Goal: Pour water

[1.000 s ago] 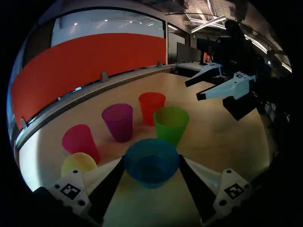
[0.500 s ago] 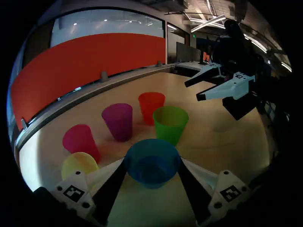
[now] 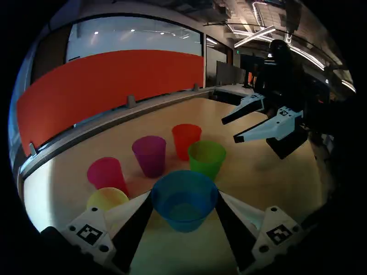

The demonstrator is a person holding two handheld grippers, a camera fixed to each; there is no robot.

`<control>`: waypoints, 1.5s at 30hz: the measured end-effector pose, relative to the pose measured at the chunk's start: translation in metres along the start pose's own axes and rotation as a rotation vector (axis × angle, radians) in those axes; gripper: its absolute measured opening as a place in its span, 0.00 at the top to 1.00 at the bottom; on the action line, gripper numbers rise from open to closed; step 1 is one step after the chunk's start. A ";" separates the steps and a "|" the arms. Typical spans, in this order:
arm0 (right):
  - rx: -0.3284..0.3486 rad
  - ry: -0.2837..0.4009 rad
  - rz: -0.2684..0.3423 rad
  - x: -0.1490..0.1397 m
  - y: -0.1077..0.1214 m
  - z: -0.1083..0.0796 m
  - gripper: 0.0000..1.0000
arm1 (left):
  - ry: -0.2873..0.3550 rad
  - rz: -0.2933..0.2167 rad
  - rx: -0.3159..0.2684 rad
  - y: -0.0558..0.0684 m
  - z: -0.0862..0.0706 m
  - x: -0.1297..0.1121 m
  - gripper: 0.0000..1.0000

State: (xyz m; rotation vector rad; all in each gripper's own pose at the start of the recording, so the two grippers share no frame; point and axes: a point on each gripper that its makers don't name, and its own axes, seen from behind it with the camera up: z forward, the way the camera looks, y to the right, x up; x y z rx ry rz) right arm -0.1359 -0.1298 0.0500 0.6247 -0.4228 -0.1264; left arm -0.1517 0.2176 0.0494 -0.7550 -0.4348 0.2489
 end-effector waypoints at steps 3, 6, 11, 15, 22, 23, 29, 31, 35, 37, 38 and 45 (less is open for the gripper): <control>0.009 -0.007 -0.005 -0.002 -0.004 0.003 0.00 | 0.014 -0.001 0.013 -0.004 -0.006 0.005 0.11; 0.016 -0.013 -0.010 -0.003 -0.008 0.006 0.00 | 0.028 -0.001 0.023 -0.007 -0.013 0.010 0.11; 0.027 -0.023 -0.022 -0.006 -0.013 0.012 0.00 | 0.057 0.005 0.045 -0.014 -0.024 0.021 0.11; 0.035 -0.031 -0.034 -0.009 -0.018 0.016 0.00 | 0.089 0.009 0.063 -0.020 -0.034 0.032 0.11; 0.046 -0.049 -0.053 -0.015 -0.025 0.028 0.00 | 0.131 -0.002 0.079 -0.026 -0.049 0.043 0.11; 0.048 -0.053 -0.055 -0.016 -0.026 0.029 0.00 | 0.134 -0.003 0.080 -0.026 -0.050 0.043 0.12; 0.061 -0.066 -0.063 -0.020 -0.031 0.041 0.00 | 0.147 0.001 0.091 -0.029 -0.058 0.047 0.11; 0.064 -0.069 -0.065 -0.020 -0.032 0.044 0.00 | 0.151 0.002 0.093 -0.029 -0.060 0.047 0.11; 0.066 -0.075 -0.067 -0.022 -0.033 0.052 0.00 | 0.157 0.001 0.096 -0.029 -0.065 0.049 0.12; 0.068 -0.078 -0.068 -0.022 -0.033 0.055 0.00 | 0.159 0.000 0.096 -0.029 -0.066 0.049 0.12; 0.069 -0.080 -0.068 -0.022 -0.034 0.057 0.00 | 0.159 -0.001 0.096 -0.029 -0.067 0.049 0.12; 0.074 -0.086 -0.070 -0.021 -0.037 0.068 0.00 | 0.159 -0.005 0.104 -0.030 -0.070 0.047 0.11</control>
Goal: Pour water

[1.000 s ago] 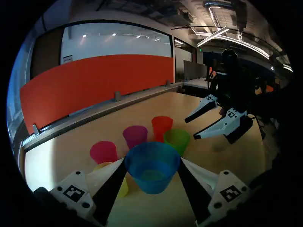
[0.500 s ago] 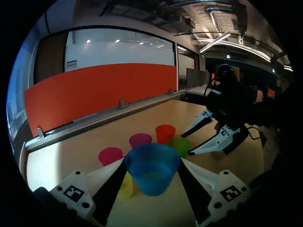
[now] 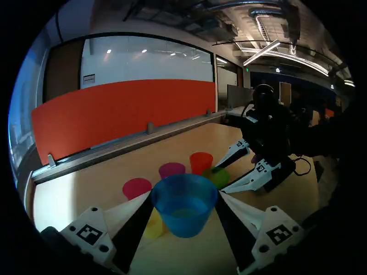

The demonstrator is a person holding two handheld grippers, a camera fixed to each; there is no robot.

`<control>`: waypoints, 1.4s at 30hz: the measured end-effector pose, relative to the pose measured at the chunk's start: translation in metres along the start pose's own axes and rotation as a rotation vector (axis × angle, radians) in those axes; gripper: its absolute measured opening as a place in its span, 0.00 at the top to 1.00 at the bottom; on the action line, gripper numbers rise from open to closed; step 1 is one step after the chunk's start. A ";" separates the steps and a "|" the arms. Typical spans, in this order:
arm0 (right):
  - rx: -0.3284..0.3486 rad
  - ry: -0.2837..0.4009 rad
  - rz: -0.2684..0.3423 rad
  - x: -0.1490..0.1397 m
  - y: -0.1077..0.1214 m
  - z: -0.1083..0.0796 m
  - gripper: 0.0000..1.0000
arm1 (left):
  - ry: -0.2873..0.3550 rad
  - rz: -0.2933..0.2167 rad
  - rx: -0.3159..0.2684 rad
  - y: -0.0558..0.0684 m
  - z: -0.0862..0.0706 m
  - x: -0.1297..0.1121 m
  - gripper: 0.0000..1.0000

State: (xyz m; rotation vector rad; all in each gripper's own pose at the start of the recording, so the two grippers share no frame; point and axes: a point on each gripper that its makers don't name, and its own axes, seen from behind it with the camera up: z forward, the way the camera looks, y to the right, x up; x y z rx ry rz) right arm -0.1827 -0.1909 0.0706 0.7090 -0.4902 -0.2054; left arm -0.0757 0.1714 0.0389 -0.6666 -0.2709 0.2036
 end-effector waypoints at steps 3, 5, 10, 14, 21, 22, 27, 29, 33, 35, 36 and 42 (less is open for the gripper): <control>0.001 -0.004 0.005 0.000 0.000 0.003 0.00 | -0.003 -0.001 0.003 -0.001 -0.002 -0.001 0.11; 0.002 -0.007 0.008 0.000 0.000 0.005 0.01 | -0.004 -0.001 0.005 -0.002 -0.003 -0.002 0.11; -0.005 -0.018 0.016 -0.002 0.003 0.009 0.08 | -0.004 -0.004 0.007 -0.003 -0.005 -0.002 0.11; -0.004 -0.020 0.013 -0.003 0.002 0.006 0.09 | -0.002 -0.007 0.009 -0.003 -0.006 -0.003 0.11; -0.015 0.017 0.010 0.007 -0.002 -0.011 0.09 | 0.011 -0.015 0.015 0.000 -0.011 0.001 0.12; -0.018 0.027 0.013 0.010 -0.003 -0.016 0.09 | 0.015 -0.016 0.014 0.001 -0.013 0.001 0.12; -0.033 0.077 0.017 0.024 -0.008 -0.038 0.09 | 0.028 -0.019 0.018 0.005 -0.020 0.006 0.11; -0.039 0.102 0.015 0.031 -0.010 -0.048 0.09 | 0.035 -0.017 0.023 0.006 -0.023 0.007 0.11; -0.047 0.146 0.007 0.044 -0.017 -0.069 0.09 | 0.049 -0.010 0.030 0.010 -0.029 0.010 0.11; -0.050 0.168 0.001 0.050 -0.020 -0.079 0.09 | 0.059 -0.008 0.031 0.012 -0.033 0.011 0.11; -0.051 0.179 -0.002 0.053 -0.022 -0.084 0.09 | 0.065 -0.007 0.032 0.013 -0.034 0.012 0.11; -0.064 0.243 -0.025 0.069 -0.034 -0.109 0.09 | 0.116 -0.008 0.022 0.026 -0.044 0.023 0.12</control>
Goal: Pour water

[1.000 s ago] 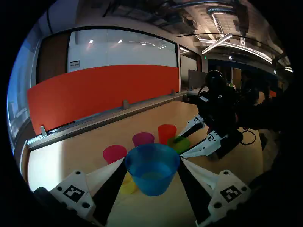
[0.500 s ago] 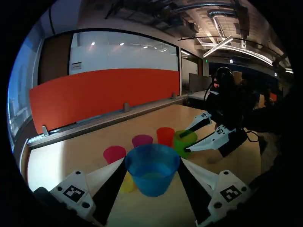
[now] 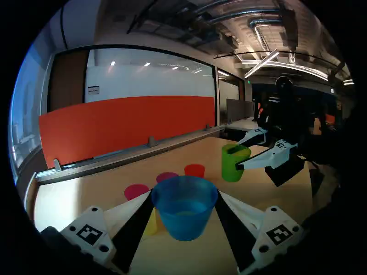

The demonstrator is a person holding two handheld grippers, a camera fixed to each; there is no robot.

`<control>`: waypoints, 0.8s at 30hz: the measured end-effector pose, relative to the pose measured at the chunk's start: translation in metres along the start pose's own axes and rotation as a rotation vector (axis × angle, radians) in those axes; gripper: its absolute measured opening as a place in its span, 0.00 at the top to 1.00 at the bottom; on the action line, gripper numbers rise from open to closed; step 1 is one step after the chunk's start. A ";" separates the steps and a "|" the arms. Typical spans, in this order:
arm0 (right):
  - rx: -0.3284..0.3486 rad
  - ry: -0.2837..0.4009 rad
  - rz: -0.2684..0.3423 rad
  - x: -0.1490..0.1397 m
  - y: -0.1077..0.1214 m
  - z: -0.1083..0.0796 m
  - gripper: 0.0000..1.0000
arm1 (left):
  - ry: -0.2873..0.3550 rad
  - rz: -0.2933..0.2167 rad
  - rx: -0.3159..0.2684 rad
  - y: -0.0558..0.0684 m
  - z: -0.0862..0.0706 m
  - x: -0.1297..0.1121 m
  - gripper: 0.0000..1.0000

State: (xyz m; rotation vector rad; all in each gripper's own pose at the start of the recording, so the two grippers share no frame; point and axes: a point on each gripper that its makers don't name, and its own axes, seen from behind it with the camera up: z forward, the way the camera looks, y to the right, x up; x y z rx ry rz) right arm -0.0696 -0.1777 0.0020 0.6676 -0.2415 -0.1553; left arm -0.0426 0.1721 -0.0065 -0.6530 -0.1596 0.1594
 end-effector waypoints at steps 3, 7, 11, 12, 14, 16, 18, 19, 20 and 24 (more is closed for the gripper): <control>-0.003 0.033 -0.010 0.010 -0.006 -0.009 0.09 | 0.019 -0.008 -0.004 0.005 -0.003 0.005 0.11; -0.010 0.083 -0.022 0.025 -0.011 -0.018 0.09 | 0.046 -0.017 -0.005 0.010 -0.008 0.012 0.11; -0.017 0.132 -0.033 0.038 -0.016 -0.025 0.09 | 0.065 -0.028 -0.009 0.015 -0.011 0.019 0.11; -0.019 0.142 -0.035 0.040 -0.017 -0.026 0.09 | 0.069 -0.031 -0.010 0.015 -0.012 0.020 0.11; -0.021 0.158 -0.033 0.044 -0.018 -0.027 0.09 | 0.076 -0.036 -0.013 0.017 -0.013 0.023 0.11; -0.021 0.169 -0.030 0.047 -0.019 -0.028 0.09 | 0.081 -0.038 -0.016 0.019 -0.014 0.025 0.11; -0.020 0.177 -0.028 0.049 -0.021 -0.029 0.09 | 0.085 -0.038 -0.018 0.020 -0.014 0.026 0.11; -0.020 0.180 -0.028 0.049 -0.021 -0.029 0.09 | 0.087 -0.036 -0.018 0.021 -0.014 0.027 0.11; -0.020 0.183 -0.029 0.050 -0.022 -0.029 0.09 | 0.089 -0.034 -0.018 0.021 -0.014 0.029 0.12; -0.025 0.190 -0.034 0.052 -0.022 -0.030 0.09 | 0.096 -0.028 -0.020 0.023 -0.015 0.033 0.12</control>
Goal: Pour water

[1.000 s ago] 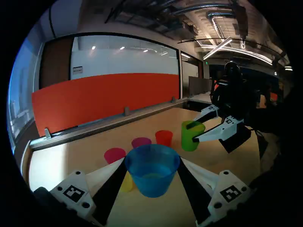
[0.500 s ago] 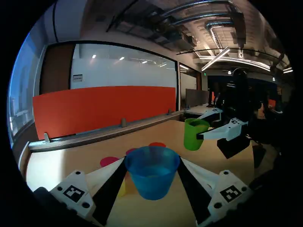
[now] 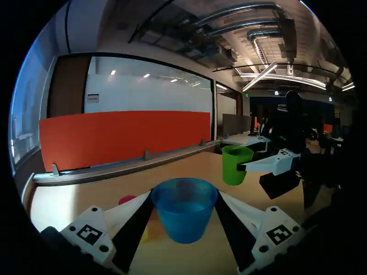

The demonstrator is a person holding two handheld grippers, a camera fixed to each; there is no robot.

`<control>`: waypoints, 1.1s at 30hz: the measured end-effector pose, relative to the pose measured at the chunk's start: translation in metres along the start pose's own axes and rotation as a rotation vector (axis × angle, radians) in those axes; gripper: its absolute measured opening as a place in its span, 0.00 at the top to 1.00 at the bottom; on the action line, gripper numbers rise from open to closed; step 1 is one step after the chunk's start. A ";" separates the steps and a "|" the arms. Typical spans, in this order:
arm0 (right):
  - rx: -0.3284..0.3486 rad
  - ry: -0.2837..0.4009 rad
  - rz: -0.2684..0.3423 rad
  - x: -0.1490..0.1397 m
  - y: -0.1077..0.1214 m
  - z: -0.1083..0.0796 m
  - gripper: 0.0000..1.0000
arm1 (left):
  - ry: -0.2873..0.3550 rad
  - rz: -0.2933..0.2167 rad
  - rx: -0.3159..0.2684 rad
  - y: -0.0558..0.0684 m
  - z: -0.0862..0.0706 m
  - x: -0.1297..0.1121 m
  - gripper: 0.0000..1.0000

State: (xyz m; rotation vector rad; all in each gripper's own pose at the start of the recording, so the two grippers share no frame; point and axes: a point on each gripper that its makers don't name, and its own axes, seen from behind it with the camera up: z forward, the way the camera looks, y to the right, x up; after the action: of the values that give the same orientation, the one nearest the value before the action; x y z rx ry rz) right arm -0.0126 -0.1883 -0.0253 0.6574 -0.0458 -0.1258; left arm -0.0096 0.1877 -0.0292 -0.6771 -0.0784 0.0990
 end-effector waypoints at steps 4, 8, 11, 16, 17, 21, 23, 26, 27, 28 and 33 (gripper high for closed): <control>0.005 0.002 0.001 0.002 -0.001 -0.001 0.09 | 0.006 -0.001 -0.006 0.002 0.001 0.003 0.11; 0.013 0.001 -0.001 0.002 -0.002 -0.002 0.09 | 0.014 -0.001 -0.003 0.002 0.001 0.007 0.11; 0.019 -0.003 -0.005 0.000 -0.003 -0.002 0.09 | 0.018 0.005 -0.002 0.002 0.002 0.008 0.11; 0.034 -0.006 -0.009 0.000 -0.007 -0.002 0.10 | 0.025 0.023 -0.002 0.003 0.004 0.014 0.12; 0.037 -0.005 -0.009 0.000 -0.008 -0.001 0.10 | 0.028 0.028 -0.001 0.003 0.004 0.016 0.12; 0.052 -0.005 -0.010 0.001 -0.013 0.000 0.10 | 0.041 0.045 0.003 0.001 0.003 0.024 0.12; 0.061 -0.005 -0.014 0.002 -0.016 0.002 0.10 | 0.046 0.055 0.007 0.000 0.003 0.027 0.11; 0.074 -0.003 -0.015 0.004 -0.021 0.003 0.10 | 0.051 0.076 0.014 -0.002 0.002 0.032 0.12; 0.078 -0.003 -0.014 0.004 -0.022 0.004 0.10 | 0.052 0.083 0.016 -0.002 0.002 0.033 0.12; 0.082 -0.003 -0.012 0.004 -0.024 0.005 0.10 | 0.053 0.091 0.018 -0.002 0.002 0.034 0.12; 0.106 0.000 0.002 0.005 -0.032 0.007 0.10 | 0.055 0.129 0.027 -0.002 0.001 0.042 0.11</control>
State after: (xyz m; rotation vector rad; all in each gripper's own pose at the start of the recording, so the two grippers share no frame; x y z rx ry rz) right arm -0.0118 -0.2185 -0.0389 0.7627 -0.0533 -0.1220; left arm 0.0320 0.1912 -0.0256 -0.6577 0.0199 0.2049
